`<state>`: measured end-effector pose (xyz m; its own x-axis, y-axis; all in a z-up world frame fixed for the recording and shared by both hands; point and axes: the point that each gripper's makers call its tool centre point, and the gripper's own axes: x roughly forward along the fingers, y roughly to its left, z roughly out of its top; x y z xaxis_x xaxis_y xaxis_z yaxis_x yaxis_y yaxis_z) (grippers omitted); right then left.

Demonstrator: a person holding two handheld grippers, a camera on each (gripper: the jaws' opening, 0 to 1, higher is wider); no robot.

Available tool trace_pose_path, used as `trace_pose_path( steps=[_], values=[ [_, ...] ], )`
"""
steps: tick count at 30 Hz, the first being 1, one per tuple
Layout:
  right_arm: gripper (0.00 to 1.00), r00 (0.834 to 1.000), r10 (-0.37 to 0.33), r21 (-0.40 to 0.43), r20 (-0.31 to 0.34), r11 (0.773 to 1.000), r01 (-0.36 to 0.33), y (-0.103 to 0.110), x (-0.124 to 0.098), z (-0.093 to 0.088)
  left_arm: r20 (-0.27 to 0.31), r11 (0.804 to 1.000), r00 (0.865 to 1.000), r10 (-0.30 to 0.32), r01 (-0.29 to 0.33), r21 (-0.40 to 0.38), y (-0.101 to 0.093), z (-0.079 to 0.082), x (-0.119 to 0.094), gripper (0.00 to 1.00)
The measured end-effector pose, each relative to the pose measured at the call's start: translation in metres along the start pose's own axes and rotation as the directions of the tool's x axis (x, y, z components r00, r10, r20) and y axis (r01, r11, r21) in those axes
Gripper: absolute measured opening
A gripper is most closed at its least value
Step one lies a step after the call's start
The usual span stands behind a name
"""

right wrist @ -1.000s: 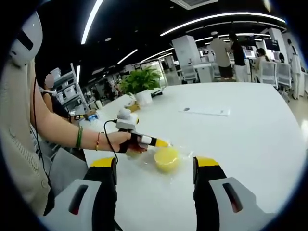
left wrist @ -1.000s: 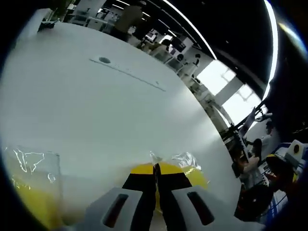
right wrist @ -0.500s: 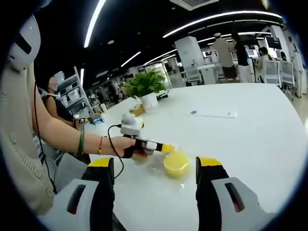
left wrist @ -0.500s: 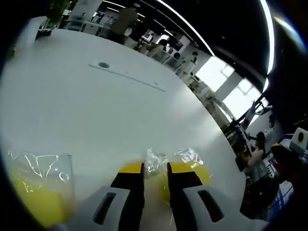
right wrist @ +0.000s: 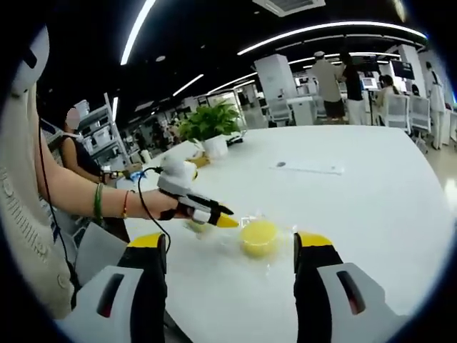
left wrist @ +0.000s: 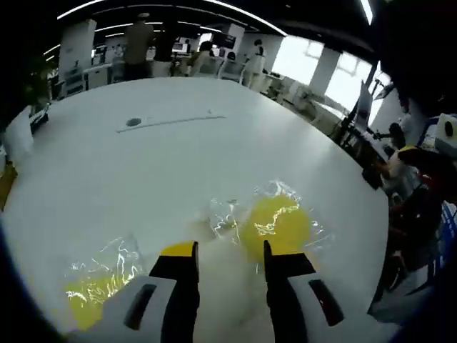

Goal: Compare the silicone blocks by pressing each to a similar depth, holding the contact briefly, and releasing to observe deformation and rebound differences across the visible hardness samples.

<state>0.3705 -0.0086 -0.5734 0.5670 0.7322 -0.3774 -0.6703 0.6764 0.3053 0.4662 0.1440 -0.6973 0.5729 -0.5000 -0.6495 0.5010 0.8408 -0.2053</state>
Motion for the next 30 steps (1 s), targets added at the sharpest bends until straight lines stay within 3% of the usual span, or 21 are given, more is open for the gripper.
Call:
trace_pose_path(
  steps=[2, 7, 12, 18, 23, 28, 30],
  values=[
    [0.68, 1.0, -0.023, 0.006, 0.007, 1.0, 0.023, -0.003, -0.002, -0.002, -0.004, 1.0, 1.0, -0.006, 0.006, 0.017, -0.003, -0.001, -0.009, 0.36],
    [0.71, 0.998, -0.05, 0.117, 0.033, 0.992, 0.046, 0.001, -0.004, -0.006, 0.017, 0.997, 1.0, -0.003, 0.002, 0.083, -0.011, 0.002, -0.039, 0.37],
    [0.66, 0.998, -0.028, 0.062, 0.064, 0.998, 0.024, 0.02, -0.008, -0.002, 0.053, 0.998, 0.999, -0.014, 0.01, 0.065, -0.017, 0.007, -0.067, 0.41],
    [0.76, 0.994, 0.041, 0.045, 0.098, 0.998, -0.046, 0.05, -0.007, 0.003, 0.102, 0.998, 0.994, -0.033, 0.027, 0.061, -0.025, 0.009, -0.104, 0.44],
    [0.86, 0.982, 0.116, 0.025, 0.149, 0.992, -0.121, 0.085, -0.004, 0.009, 0.18, 0.999, 0.982, -0.054, 0.053, 0.009, -0.027, 0.01, -0.138, 0.46],
    [0.95, 0.982, 0.148, 0.004, 0.121, 0.989, -0.149, 0.107, 0.0, 0.002, 0.247, 0.998, 0.968, -0.052, 0.058, -0.017, -0.025, 0.003, -0.175, 0.52],
    [0.96, 0.982, 0.148, -0.006, 0.12, 0.989, -0.149, 0.114, 0.0, 0.0, 0.285, 0.996, 0.956, -0.071, 0.083, -0.034, -0.026, 0.001, -0.188, 0.55]
  ],
)
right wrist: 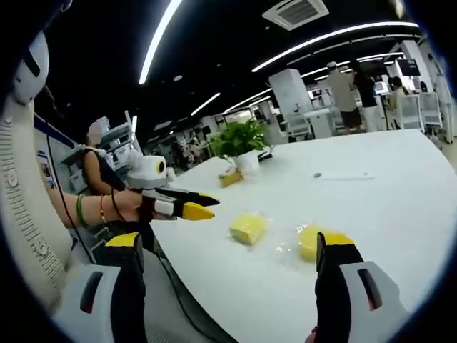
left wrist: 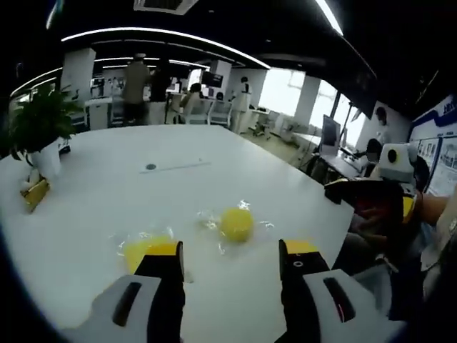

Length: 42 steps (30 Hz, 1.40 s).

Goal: Compare the silicone blocks by pressing each to a similar depth, holding the contact briefly, and releasing to observe deformation and rebound differences across the visible hardness samples.

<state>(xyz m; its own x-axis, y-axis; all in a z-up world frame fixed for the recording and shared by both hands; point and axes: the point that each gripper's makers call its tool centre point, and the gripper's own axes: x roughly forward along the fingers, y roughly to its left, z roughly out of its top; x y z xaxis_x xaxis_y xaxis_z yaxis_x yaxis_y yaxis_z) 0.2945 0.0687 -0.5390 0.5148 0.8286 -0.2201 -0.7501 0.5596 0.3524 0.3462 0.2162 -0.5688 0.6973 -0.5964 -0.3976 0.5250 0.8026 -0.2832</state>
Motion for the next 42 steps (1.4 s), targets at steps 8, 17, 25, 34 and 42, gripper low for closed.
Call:
trace_pose_path(
  steps=[8, 17, 25, 34, 42],
  values=[
    [0.86, 0.999, -0.033, -0.019, 0.03, 0.999, 0.034, 0.014, 0.001, -0.003, 0.09, 1.0, 0.996, -0.019, 0.017, 0.018, 0.005, -0.002, -0.049, 0.62],
    [0.74, 0.991, -0.08, 0.009, 0.108, 0.997, 0.079, 0.012, -0.004, 0.01, 0.161, 0.999, 0.987, -0.013, 0.018, -0.03, 0.02, 0.004, -0.082, 0.63],
    [0.73, 0.982, -0.072, 0.027, 0.174, 0.997, 0.069, 0.016, -0.008, 0.021, 0.233, 0.998, 0.972, -0.011, 0.025, -0.058, 0.025, 0.013, -0.09, 0.66],
    [0.78, 0.987, -0.083, -0.001, 0.136, 0.996, 0.084, 0.016, -0.012, 0.009, 0.249, 0.997, 0.968, -0.012, 0.03, -0.069, 0.026, 0.015, -0.091, 0.71],
    [0.75, 0.969, -0.121, 0.031, 0.218, 0.993, 0.117, 0.013, -0.023, 0.018, 0.266, 0.996, 0.964, -0.019, 0.041, -0.074, 0.018, 0.015, -0.1, 0.71]
  ],
)
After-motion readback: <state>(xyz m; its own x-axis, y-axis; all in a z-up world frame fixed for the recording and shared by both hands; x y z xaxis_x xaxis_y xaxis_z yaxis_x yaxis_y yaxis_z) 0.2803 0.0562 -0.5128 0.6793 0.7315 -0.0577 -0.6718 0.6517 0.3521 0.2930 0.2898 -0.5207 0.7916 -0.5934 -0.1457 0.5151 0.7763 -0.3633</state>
